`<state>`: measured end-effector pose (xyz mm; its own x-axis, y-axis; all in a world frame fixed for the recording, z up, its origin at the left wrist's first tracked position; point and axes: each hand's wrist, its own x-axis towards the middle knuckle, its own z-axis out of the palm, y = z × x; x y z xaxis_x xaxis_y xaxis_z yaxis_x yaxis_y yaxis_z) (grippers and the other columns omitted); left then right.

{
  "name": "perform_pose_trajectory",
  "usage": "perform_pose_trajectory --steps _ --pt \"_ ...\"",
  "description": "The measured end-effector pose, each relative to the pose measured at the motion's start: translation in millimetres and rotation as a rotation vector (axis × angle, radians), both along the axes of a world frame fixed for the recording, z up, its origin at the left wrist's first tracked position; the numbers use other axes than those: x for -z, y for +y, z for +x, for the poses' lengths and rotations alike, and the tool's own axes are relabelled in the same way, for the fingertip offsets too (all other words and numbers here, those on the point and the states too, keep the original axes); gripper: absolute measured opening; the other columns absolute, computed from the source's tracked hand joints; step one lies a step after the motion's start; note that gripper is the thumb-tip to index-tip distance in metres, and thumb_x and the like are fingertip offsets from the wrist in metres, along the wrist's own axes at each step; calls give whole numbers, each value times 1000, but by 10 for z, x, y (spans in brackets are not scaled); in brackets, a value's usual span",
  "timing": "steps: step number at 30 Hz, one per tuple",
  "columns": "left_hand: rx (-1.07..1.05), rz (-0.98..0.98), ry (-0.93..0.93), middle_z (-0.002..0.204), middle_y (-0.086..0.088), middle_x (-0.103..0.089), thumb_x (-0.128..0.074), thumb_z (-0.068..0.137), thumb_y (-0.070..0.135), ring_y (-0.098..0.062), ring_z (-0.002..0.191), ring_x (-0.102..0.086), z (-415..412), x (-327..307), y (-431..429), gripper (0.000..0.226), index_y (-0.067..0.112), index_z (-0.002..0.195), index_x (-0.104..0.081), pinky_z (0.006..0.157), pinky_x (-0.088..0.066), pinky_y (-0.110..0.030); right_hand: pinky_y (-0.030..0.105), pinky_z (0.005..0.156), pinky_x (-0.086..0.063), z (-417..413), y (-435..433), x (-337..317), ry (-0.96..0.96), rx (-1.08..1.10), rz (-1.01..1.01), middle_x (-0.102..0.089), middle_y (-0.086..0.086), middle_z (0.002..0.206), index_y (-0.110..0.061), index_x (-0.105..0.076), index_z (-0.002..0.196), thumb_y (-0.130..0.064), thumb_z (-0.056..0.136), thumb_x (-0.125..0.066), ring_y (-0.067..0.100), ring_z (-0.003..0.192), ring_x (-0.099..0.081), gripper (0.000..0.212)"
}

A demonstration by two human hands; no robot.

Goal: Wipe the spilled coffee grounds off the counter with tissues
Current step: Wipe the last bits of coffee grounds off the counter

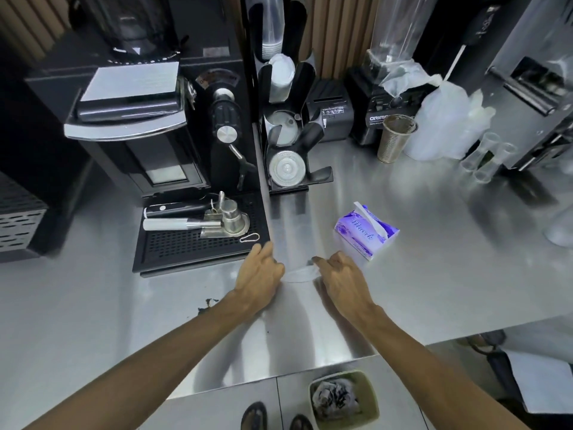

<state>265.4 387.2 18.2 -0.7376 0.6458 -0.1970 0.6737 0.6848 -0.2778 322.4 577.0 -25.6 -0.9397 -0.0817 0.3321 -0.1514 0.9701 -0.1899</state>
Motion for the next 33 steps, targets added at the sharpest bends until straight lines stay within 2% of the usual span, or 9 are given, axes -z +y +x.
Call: perform_pose_trajectory --steps 3,5,10,14,23,27,29,31,33 --pt "-9 176 35 54 6 -56 -78 66 16 -19 71 -45 -61 41 -134 19 20 57 -62 64 -36 -31 27 57 -51 39 31 -22 6 -6 -27 -69 3 74 -11 -75 85 7 52 -79 25 65 -60 39" --pt "-11 245 -64 53 1 -56 -77 62 3 -21 65 -49 -120 27 -131 31 20 52 -53 57 -40 -30 27 55 -53 20 16 -44 -23 20 -33 -69 5 84 -10 -76 82 8 51 -81 26 66 -62 36" --pt "74 300 -222 97 -9 -60 -51 88 -2 -26 96 -56 -142 110 -86 21 8 90 -69 65 -33 -30 28 53 -51 231 -128 24 -94 108 7 -63 7 82 -8 -73 76 6 59 -76 27 68 -58 22" --pt "283 354 -241 99 -8 -59 -50 93 4 -26 96 -54 -91 160 -276 20 10 95 -69 72 -40 -31 35 58 -53 682 -481 72 -112 238 -47 -56 10 87 -4 -67 83 -2 76 -65 28 73 -54 8" --pt "621 361 -261 106 0 -62 -64 87 7 -22 97 -60 -351 344 -1029 23 16 108 -71 73 -54 -36 28 57 -43 1102 -1999 38 -237 485 -376 -50 4 82 -10 -63 77 5 67 -69 21 71 -47 19" --pt "633 385 -300 106 2 -62 -61 93 15 -18 94 -60 -463 323 -1065 20 17 110 -71 74 -53 -33 41 64 -50 1114 -1983 61 -168 653 -765 -53 9 87 -11 -64 88 -21 88 -60 31 75 -52 11" --pt "631 433 -351 99 1 -63 -65 91 19 -17 84 -62 -468 280 -884 17 17 106 -73 66 -53 -32 38 67 -47 1169 -1738 53 -35 713 -693 -53 2 90 -13 -66 90 -19 89 -61 23 77 -50 8" --pt "587 421 -424 92 0 -63 -65 90 24 -19 79 -60 -433 240 -617 15 16 100 -73 61 -48 -31 33 67 -47 1176 -1463 -6 -24 684 -410 -56 2 102 -14 -72 105 -2 85 -63 20 87 -48 25" --pt "469 379 -537 89 0 -61 -50 85 37 -24 79 -57 -400 185 -385 26 18 91 -68 61 -40 -32 36 60 -51 1165 -1289 -10 -67 690 -216 -58 9 106 -12 -72 106 6 78 -66 26 85 -50 34"
